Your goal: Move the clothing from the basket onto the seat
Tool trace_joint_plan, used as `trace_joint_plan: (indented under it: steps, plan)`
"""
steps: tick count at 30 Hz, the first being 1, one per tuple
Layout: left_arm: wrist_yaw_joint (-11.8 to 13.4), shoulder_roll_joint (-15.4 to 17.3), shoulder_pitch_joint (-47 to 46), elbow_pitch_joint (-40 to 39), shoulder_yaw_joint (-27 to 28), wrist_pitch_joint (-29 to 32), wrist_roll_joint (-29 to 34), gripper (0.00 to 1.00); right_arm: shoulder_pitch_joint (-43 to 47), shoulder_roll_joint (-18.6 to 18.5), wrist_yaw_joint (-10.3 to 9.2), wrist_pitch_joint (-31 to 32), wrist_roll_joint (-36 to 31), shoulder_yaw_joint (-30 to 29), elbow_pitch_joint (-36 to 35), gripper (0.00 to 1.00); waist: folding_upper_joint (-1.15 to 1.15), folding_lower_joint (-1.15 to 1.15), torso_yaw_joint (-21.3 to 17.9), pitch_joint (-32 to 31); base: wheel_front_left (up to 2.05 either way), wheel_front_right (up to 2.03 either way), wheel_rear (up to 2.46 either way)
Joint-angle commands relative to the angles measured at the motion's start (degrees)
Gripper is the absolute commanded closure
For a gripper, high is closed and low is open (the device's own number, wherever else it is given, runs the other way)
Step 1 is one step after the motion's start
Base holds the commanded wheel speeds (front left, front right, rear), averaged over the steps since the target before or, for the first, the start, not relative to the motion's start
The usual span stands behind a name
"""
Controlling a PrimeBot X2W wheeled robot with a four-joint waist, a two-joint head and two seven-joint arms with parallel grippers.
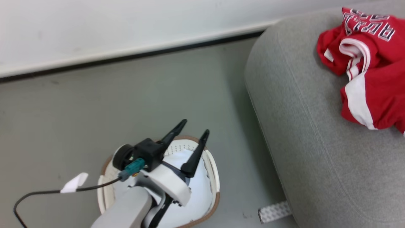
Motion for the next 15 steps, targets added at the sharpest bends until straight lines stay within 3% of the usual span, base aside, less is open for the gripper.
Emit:
trace_joint_plan:
  steps: [1,4,15]
  plan:
    - [0.48,0.64,1.11,0.05,0.56,-0.39,-0.68,0.0,1.09,-0.25,-0.13,-0.99,0.01,0.23,-1.05,0.0,0.0,0.0,1.65,-4.08,0.0,0.0,0.0]
    - [1.74,1.52,2.61,-0.4,2.63,-0.67,-1.08,0.0,2.18,-1.14,-0.13,-4.35,-0.97,0.22,-4.28,0.0,0.0,0.0,2.91,-7.21,0.0,0.0,0.0]
    - [5.03,4.31,11.66,-4.23,12.13,-0.87,-3.25,0.0,9.82,3.69,-0.13,-15.36,-5.14,-3.69,-13.0,0.0,0.0,0.0,7.16,-15.95,0.0,0.0,0.0]
